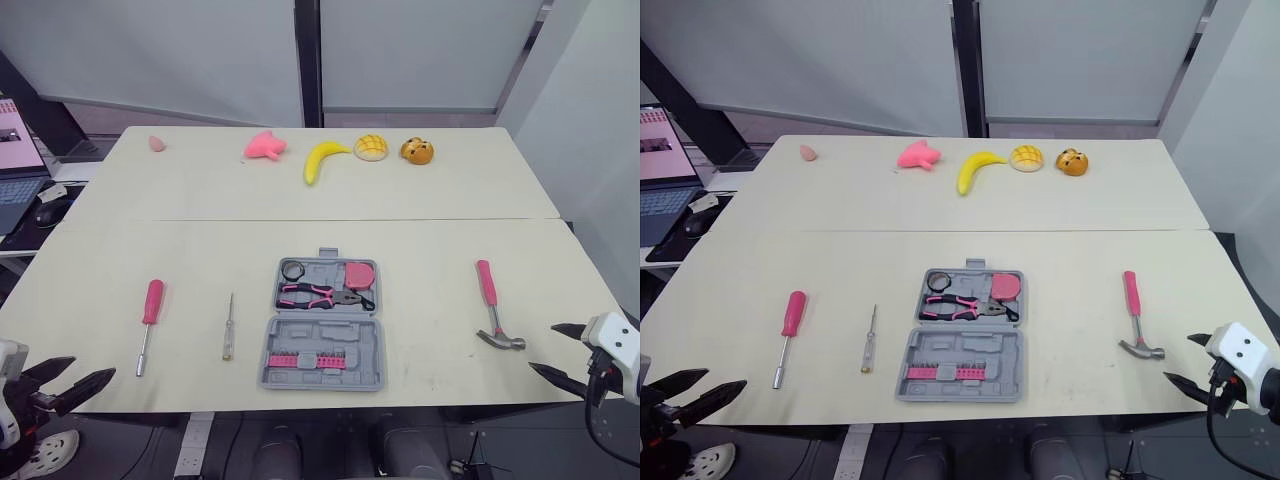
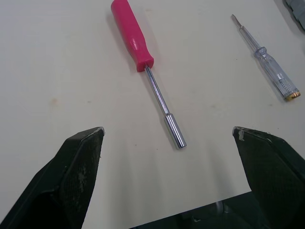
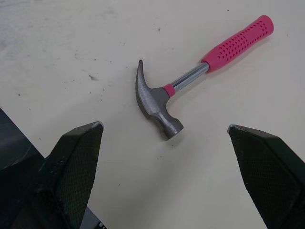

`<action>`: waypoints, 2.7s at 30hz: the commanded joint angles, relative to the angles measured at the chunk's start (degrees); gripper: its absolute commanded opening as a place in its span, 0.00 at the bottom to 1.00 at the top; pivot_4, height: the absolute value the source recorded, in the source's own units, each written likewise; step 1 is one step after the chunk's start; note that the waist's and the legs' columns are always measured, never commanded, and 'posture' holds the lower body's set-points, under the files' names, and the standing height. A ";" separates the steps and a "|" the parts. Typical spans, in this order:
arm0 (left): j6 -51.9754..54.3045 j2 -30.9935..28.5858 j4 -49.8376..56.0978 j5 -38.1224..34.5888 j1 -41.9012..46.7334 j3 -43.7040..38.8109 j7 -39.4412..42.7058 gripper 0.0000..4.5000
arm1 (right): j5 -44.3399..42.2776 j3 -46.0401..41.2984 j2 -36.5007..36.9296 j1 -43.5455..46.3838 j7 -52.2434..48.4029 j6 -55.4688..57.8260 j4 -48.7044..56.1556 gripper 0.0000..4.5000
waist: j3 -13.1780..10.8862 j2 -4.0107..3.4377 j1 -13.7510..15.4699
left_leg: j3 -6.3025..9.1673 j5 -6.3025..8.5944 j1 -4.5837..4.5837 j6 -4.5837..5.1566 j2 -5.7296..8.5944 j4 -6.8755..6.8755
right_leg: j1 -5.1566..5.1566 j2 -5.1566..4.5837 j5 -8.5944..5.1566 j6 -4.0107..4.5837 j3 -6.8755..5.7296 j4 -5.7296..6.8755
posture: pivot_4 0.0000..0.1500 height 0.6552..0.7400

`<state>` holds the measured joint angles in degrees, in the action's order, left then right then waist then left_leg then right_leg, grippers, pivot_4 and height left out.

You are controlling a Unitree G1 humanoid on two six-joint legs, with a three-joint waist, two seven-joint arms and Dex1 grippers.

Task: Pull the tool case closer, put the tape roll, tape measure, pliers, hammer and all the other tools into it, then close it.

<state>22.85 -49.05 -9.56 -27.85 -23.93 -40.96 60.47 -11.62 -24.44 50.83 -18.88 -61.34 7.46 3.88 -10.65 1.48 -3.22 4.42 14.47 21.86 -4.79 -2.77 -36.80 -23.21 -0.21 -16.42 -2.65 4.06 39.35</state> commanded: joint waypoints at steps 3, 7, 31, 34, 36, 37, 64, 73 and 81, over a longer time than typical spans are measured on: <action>-0.22 1.15 2.72 -0.78 -1.07 -2.35 -1.63 1.00 | -2.25 0.55 1.50 2.95 -1.09 -0.96 4.36 0.99 | 0.00 0.00 -0.04 | -0.01 0.00 0.00 0.00 0.00 -0.01 | 0.00 0.00 0.01 -0.01 0.01 0.00 | 1.00 0.83; 1.20 4.15 6.32 -2.06 -2.49 -3.67 -4.56 1.00 | -5.46 4.18 3.78 7.41 -3.51 3.11 13.11 0.99 | -0.01 -0.05 -0.25 | -0.01 0.00 -0.02 0.00 -0.01 0.01 | 0.00 0.02 0.01 -0.02 0.04 0.03 | 1.00 0.83; 9.72 33.57 44.17 -3.53 -1.97 12.06 -41.29 1.00 | -13.03 39.94 -9.36 53.15 -8.21 20.81 17.28 0.99 | 0.08 0.07 1.26 | 0.01 0.00 0.10 0.00 0.06 -0.08 | 0.07 -0.06 0.32 0.09 0.04 -0.29 | 1.00 0.83; 8.48 34.59 42.18 1.19 0.12 17.13 -44.11 1.00 | -12.50 40.30 -9.58 53.14 -8.33 20.46 17.26 0.99 | 0.12 0.14 1.30 | 0.01 0.00 0.12 0.00 0.06 -0.12 | 0.07 -0.06 0.34 0.07 0.02 -0.29 | 1.00 0.83; 8.43 34.86 40.90 3.37 1.48 19.41 -45.86 1.00 | -12.31 40.34 -9.79 53.14 -8.31 20.53 17.32 0.99 | 0.12 0.13 1.28 | 0.01 0.00 0.10 0.00 0.06 -0.11 | 0.08 -0.05 0.34 0.07 0.03 -0.29 | 1.00 0.83; 8.03 34.96 40.18 4.32 2.17 20.43 -46.35 1.00 | -12.26 40.35 -9.91 53.15 -8.27 20.62 17.35 0.99 | 0.12 0.13 1.28 | 0.02 0.00 0.10 0.00 0.05 -0.11 | 0.08 -0.04 0.34 0.07 0.02 -0.29 | 1.00 0.83; 9.64 37.57 22.40 16.93 15.80 32.70 -53.19 0.40 | -11.81 40.39 -10.07 53.51 -8.16 22.45 18.66 1.00 | 0.17 0.03 1.50 | 0.06 -0.01 0.12 0.00 0.10 -0.12 | 0.11 -0.08 0.38 0.04 -0.01 -0.28 | 1.00 0.83; 10.04 37.14 23.35 15.88 15.06 31.29 -52.06 0.04 | -11.17 40.25 -10.02 52.90 -7.77 21.70 18.57 1.00 | 0.23 -0.06 1.51 | 0.06 -0.01 0.11 0.00 0.12 -0.12 | 0.13 -0.09 0.38 0.03 -0.01 -0.28 | 1.00 0.83; 1.73 27.95 29.15 11.81 14.24 26.43 -39.84 0.04 | -10.85 39.11 -9.90 50.97 -5.75 21.29 20.37 1.00 | 0.18 -0.04 1.40 | 0.08 -0.01 0.14 0.00 0.08 -0.08 | 0.06 -0.06 0.37 0.04 -0.03 -0.31 | 1.00 0.83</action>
<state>28.27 -18.93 16.06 -14.42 -10.57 -11.94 16.52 -21.99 16.70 40.53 32.12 -67.57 29.44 21.46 -10.46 1.44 -1.81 4.52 14.47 22.01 -4.79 -2.70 -36.87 -23.16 -0.25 -16.06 -2.60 4.00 39.04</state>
